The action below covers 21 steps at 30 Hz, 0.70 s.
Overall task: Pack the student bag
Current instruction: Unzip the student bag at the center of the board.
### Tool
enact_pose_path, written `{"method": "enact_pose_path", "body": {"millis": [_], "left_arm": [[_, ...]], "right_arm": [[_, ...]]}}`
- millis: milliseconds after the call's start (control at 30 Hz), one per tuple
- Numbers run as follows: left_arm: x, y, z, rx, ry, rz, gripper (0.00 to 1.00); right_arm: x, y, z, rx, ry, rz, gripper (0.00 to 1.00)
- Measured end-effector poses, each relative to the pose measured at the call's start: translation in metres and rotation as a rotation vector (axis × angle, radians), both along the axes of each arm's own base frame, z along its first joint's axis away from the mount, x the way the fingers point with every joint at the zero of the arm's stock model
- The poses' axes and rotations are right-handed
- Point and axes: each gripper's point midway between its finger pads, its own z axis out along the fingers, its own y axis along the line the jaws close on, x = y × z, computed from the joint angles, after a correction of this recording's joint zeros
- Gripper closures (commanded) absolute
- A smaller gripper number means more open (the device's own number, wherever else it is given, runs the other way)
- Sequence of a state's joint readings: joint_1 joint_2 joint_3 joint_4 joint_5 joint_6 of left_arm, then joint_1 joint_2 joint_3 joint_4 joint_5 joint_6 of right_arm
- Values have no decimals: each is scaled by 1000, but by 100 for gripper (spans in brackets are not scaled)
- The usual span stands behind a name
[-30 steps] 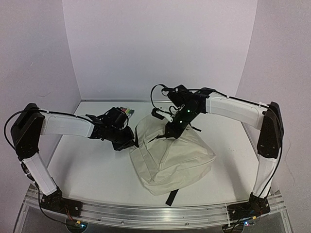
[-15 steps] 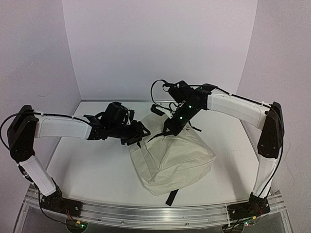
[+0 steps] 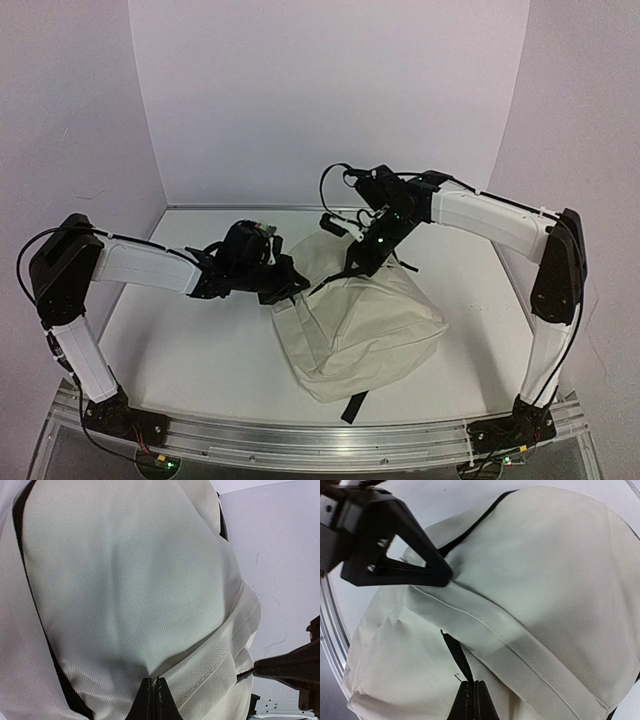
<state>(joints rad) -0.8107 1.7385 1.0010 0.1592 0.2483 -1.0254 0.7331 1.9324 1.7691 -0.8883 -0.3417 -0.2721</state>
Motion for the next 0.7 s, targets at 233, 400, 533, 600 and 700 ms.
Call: {"method": "enact_pose_path", "body": {"millis": [233, 400, 533, 600, 700], "left_arm": [[-10, 18, 13, -27, -20, 48, 100], [-16, 25, 9, -15, -6, 69, 100], [-18, 26, 8, -9, -2, 67, 100], [-20, 22, 10, -6, -8, 53, 100], [-21, 9, 13, 17, -26, 12, 100]], "right_arm": [[22, -49, -8, -50, 8, -59, 100], [44, -96, -10, -97, -12, -110, 100], [66, -135, -14, -132, -22, -163, 100], [75, -144, -16, -139, -16, -176, 100], [98, -142, -20, -146, -16, -186, 100]]}}
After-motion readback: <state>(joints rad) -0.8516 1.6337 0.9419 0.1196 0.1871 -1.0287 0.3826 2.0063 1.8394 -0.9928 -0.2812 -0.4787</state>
